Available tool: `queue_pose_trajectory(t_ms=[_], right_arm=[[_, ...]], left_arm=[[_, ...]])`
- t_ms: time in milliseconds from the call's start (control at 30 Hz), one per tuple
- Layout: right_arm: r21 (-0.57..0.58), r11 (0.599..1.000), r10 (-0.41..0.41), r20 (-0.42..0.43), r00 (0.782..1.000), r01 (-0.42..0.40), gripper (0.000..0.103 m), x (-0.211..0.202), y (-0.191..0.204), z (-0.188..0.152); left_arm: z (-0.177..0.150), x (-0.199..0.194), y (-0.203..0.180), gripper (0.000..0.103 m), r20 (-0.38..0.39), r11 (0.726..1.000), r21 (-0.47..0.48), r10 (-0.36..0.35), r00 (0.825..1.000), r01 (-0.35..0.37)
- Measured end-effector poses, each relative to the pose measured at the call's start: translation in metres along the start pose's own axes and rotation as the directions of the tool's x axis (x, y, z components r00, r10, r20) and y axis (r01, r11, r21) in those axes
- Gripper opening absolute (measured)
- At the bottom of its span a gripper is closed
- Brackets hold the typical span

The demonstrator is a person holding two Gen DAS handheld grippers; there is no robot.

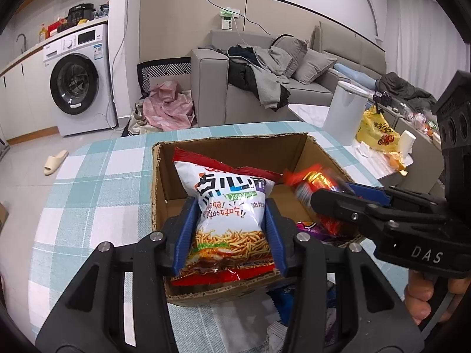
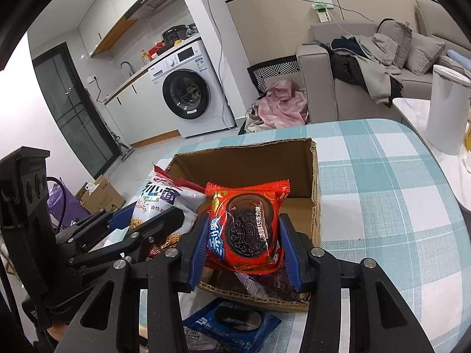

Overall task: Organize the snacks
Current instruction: 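Carry both packs into the box and open both tools, then withdraw both tools from the box toward the remaining snacks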

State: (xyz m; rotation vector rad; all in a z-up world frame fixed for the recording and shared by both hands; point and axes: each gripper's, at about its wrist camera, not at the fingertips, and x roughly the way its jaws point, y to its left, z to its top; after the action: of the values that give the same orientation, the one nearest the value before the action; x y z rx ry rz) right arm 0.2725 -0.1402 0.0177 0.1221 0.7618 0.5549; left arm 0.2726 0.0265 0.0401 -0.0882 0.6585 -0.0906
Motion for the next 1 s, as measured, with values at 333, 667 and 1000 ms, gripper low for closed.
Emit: queue_pose_trajectory(t_ms=[333,667,1000], right_arm=[[-0.029,0.999,-0.034,0.044,0.998,0.036,0.072,-0.023,0.005,-0.001],[-0.064,0.997,-0.033,0.05,0.998,0.036,0.102,-0.055,0.007,-0.018],[-0.092,0.993,-0.074,0.034,0.997,0.077,0.102,-0.073,0.012,-0.039]], left_arm=[[-0.006,-0.027,0.002,0.071,0.026,1.0,-0.011,-0.007,1.0,0.007],[-0.024,-0.083,0.008,0.102,0.077,1.0,-0.025,0.02,0.997,-0.018],[-0.054,-0.117,0.008,0.102,0.062,1.0,-0.018,0.025,0.998,-0.024]])
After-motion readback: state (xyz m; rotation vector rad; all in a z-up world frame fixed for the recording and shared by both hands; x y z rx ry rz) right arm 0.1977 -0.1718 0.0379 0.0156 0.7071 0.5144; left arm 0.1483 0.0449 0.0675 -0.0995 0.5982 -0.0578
